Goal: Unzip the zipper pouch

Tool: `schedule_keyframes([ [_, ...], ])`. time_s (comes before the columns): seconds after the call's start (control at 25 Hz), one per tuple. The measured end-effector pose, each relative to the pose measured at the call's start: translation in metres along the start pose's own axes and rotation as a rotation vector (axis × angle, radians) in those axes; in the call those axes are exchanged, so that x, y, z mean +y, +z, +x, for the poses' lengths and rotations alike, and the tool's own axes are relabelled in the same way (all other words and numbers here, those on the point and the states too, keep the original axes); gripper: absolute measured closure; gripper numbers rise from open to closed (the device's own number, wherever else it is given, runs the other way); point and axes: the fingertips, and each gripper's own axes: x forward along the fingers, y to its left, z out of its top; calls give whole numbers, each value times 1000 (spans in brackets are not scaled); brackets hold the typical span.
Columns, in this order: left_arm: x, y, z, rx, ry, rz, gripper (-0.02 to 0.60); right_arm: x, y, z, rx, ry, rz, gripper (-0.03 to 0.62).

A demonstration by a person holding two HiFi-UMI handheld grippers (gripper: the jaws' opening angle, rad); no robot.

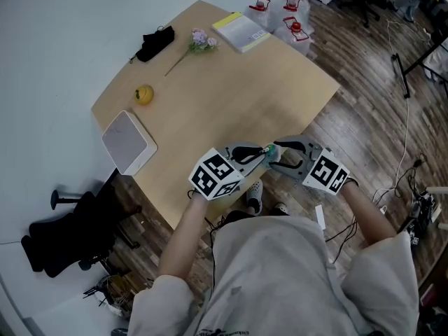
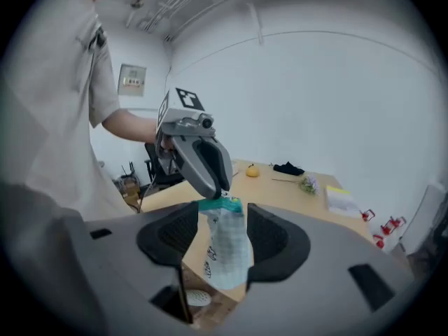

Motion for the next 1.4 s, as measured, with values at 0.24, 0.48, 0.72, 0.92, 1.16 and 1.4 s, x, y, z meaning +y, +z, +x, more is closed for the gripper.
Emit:
schedule_keyframes([
  [0.24,-11,-2,-2,54,-44,71,531,4,4,4,25,178,24,367],
  [0.48,-28,0,0,71,-85,134,531,18,3,1,51,349,45,516],
  [0.72,-37,9,0,-6,-92,143,531,20,7,-12,10,384,62,528],
  [0.92,-46,21,6,-54,-110,124,531,18,9,-29,-34,390,104,530],
  [1.16,-45,20,3,-61,-115,118,532,7,7,-51,-71,375,167,536],
  [1.4,-47,20,7,-43,-110,129,532,5,5,-57,-54,368,155,536],
])
